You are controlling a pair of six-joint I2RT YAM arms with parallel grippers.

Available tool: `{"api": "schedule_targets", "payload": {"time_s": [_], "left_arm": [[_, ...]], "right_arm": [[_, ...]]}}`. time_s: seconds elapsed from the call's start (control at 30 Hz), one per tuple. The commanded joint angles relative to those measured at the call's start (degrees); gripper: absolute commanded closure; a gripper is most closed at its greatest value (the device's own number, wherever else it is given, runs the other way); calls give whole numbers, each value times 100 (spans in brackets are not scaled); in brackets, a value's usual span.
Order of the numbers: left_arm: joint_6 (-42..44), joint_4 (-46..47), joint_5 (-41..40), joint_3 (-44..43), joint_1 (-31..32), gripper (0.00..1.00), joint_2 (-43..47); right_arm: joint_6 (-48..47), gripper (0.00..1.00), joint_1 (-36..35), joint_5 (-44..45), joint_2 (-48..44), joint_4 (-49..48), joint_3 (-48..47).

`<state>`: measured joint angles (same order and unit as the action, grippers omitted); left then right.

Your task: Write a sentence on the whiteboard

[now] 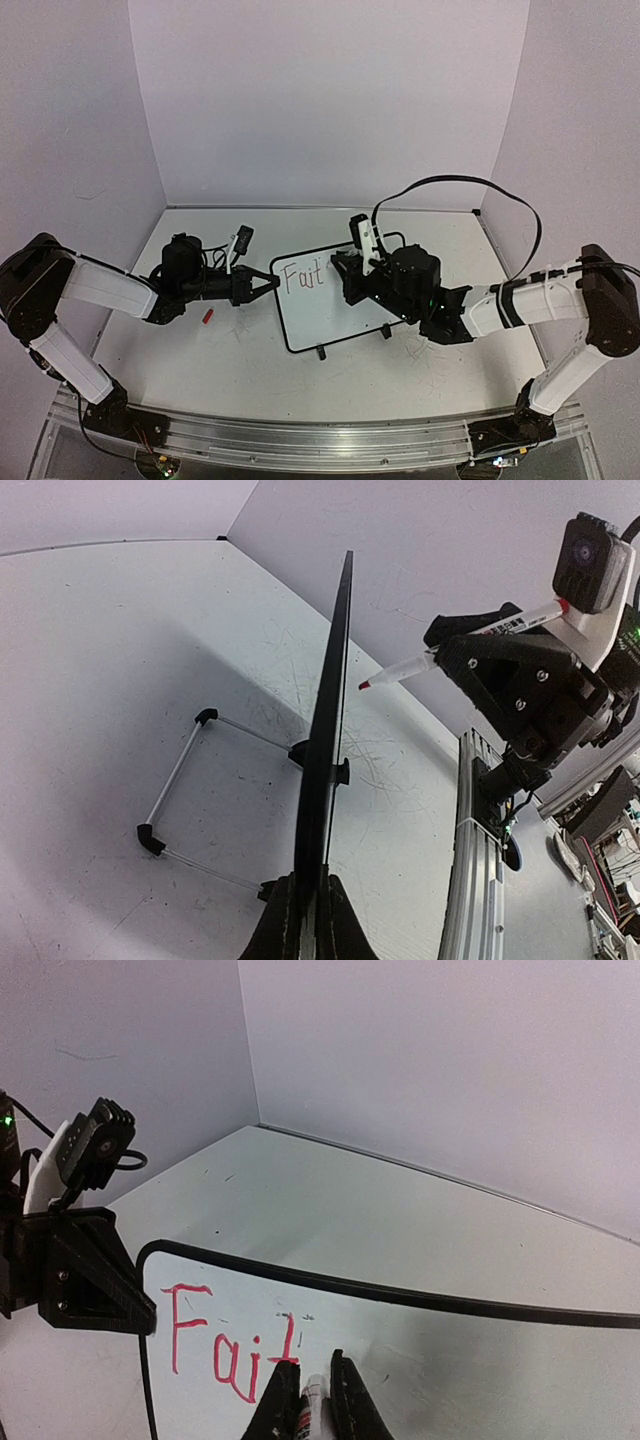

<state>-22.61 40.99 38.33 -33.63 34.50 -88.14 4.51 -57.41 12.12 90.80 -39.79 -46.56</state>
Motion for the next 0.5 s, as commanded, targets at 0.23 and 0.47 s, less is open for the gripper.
{"api": "schedule_targets", "payload": {"time_s": [0.23, 0.47], "left_arm": [[108, 71, -7, -131, 14, 100, 158], [118, 71, 18, -157, 16, 100, 151]], "right_arm": [[-167, 100, 95, -90, 270, -213, -589], [-158, 100, 119, 29, 365, -181, -683]]}}
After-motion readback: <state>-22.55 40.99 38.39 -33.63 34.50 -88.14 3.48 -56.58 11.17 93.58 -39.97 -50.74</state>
